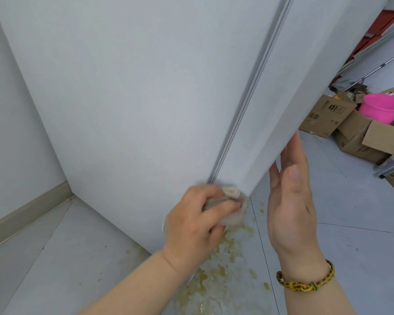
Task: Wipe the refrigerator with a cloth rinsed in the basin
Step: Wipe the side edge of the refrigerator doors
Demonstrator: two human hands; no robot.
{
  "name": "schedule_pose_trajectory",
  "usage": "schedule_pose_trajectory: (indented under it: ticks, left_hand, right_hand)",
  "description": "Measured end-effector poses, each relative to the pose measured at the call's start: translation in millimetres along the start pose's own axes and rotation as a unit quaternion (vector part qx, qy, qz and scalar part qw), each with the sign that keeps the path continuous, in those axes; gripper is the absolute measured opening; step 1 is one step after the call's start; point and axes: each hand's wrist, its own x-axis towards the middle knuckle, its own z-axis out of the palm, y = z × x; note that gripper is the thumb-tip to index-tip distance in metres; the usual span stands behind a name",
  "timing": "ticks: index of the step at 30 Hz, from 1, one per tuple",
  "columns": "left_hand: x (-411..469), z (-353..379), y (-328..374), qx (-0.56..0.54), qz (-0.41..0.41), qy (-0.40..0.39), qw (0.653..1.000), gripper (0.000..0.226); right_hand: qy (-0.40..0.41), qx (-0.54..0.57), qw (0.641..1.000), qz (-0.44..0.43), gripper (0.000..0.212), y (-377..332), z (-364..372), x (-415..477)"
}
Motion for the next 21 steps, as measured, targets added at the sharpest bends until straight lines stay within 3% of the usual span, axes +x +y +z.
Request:
schedule_pose_trajectory:
  ticks: [4,9,10,13,15,18,21]
  left_hand:
    - [-36.5,3.1,-2.5,0.031,0.020,-0.110,0.993,0.037]
    - [7.8,-3.9,3.3,-0.036,-0.022,-0.026,0.999,0.036]
    - [4.5,-2.1,1.7,-0.036,-0.011,-0.038,0.999,0.035]
    - [-45.6,6.6,-14.2,0.026,0.029,-0.173,0.984,0.035]
    - [-77.8,4.6,-24.9,0.054,-0.024,-0.219,0.974,0.037]
    - [-63.1,-2.1,-22.3,0.035,-0.069,-0.119,0.990,0.038]
    - [-3.1,-10.7,-10.5,-0.065,-0.112,0.005,0.992,0.036]
  right_hand:
    - [0.001,0.001,1.000,-0.007,0.063,1.1,2.6,-0.7]
    - [0.008,-0.026,1.000,-0.002,0.076,11.2,5.3,-10.5]
    - [0.017,-0.023,0.999,0.015,0.078,15.1,8.2,-14.8]
    - [0.042,-0.022,0.998,0.042,0.077,22.5,13.7,-24.2]
    - [0.041,-0.019,0.998,0.048,0.083,25.9,13.9,-26.9]
    - [0.037,-0.018,0.998,0.048,0.086,27.9,11.2,-26.2]
    - [0.041,0.002,0.998,0.038,0.088,27.3,14.1,-26.8]
